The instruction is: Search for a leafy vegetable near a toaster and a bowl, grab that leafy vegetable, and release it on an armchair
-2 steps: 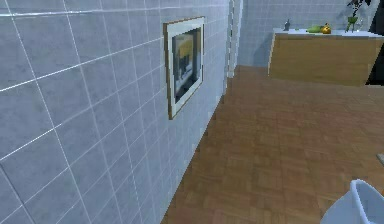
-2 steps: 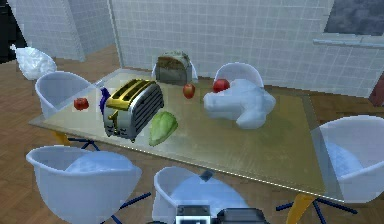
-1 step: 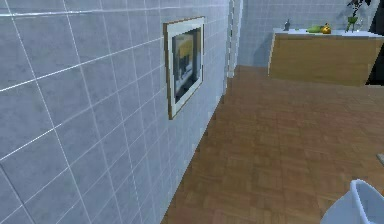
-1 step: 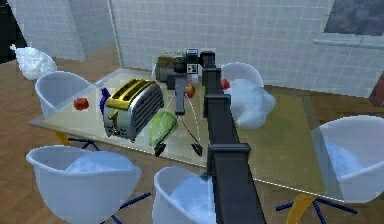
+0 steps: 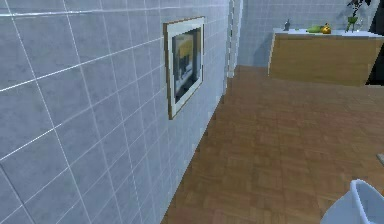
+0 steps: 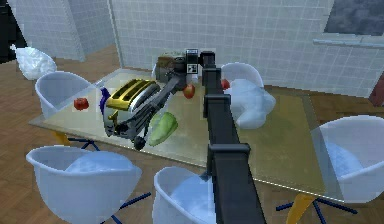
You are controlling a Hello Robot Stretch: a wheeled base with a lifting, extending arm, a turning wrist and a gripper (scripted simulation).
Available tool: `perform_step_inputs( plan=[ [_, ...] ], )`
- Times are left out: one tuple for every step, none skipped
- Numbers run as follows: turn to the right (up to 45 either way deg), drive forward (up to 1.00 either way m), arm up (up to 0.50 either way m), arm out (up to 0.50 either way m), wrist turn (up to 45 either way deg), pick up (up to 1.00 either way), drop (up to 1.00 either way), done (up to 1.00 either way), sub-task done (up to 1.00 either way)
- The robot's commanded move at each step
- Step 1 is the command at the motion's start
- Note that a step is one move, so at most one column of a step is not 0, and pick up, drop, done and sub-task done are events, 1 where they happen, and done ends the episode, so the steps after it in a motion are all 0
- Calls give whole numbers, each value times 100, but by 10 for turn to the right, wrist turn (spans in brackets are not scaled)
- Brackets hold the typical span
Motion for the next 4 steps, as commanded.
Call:
perform_step_inputs(
  plan=[
    [0, 0, 0, 0, 450, 0, 0, 0, 0],
    [0, 0, 0, 0, 390, 0, 0, 0, 0],
    [0, 0, -30, 0, 0, 0, 0, 0, 0],
    [0, 0, 0, 0, 0, 100, 0, 0, 0]
  ],
)
